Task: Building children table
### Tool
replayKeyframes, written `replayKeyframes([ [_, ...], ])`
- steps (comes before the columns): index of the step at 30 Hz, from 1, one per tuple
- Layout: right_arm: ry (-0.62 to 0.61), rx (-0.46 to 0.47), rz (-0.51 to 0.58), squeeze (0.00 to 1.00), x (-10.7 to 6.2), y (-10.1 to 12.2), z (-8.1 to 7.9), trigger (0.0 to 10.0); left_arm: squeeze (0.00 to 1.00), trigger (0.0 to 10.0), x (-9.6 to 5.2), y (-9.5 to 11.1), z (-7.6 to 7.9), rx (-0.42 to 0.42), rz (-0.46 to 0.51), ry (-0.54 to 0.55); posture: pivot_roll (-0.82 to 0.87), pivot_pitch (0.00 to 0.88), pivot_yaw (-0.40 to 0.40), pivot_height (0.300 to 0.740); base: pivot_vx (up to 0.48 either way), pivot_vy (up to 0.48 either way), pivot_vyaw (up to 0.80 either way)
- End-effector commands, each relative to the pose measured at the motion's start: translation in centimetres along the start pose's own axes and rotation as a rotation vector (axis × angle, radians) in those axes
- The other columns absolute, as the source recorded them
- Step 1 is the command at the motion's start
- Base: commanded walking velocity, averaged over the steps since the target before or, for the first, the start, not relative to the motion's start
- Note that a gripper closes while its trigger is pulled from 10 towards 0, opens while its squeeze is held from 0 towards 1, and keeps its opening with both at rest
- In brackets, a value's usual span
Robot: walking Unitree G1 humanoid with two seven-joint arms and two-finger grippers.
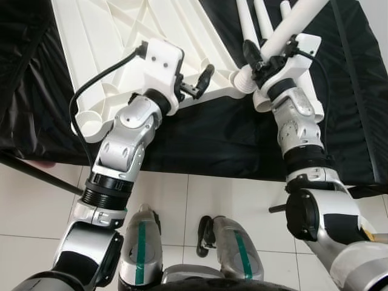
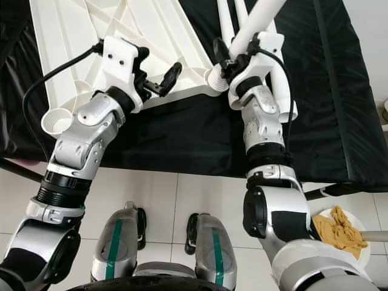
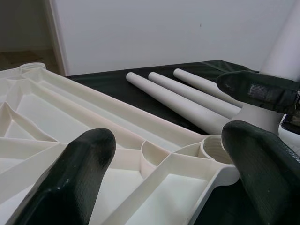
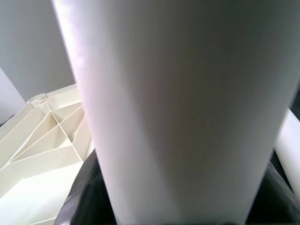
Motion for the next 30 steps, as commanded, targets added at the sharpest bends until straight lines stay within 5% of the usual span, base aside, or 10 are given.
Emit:
replayKeyframes([
  [1,-0.015,0.016,0.010,0.00,0.0,0.1,0.4,10.0,0.00,10.0,0.1,-0.2,0.3,0.007,-0.009,-0.006,0.10,0.000,-0.064,0.740,0.000,0.000,0.00],
  [17,0.043,0.044,-0.016,0.00,2.4,-0.1,-2.0,10.0,0.00,10.0,-0.7,0.5,0.4,0.028,0.011,0.010,0.13,0.036,-0.080,0.740,0.000,0.000,0.00],
  [30,-0.041,0.014,-0.062,0.00,2.0,-1.1,-0.4,10.0,0.00,10.0,-1.1,0.6,0.5,0.026,0.007,0.014,0.13,0.069,-0.079,0.740,0.000,0.000,0.00],
])
Point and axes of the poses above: a point about 5 cm out from each wrist's last joint towards the gripper, its own x axis pointing out of the wrist towards the gripper, its own y axis along the axis of the wrist's last joint, z = x × y, the point moved 3 cm from there along x, pointing out of the wrist towards the gripper, and after that the axes turned 13 degrees about x, right-handed, at the moved point
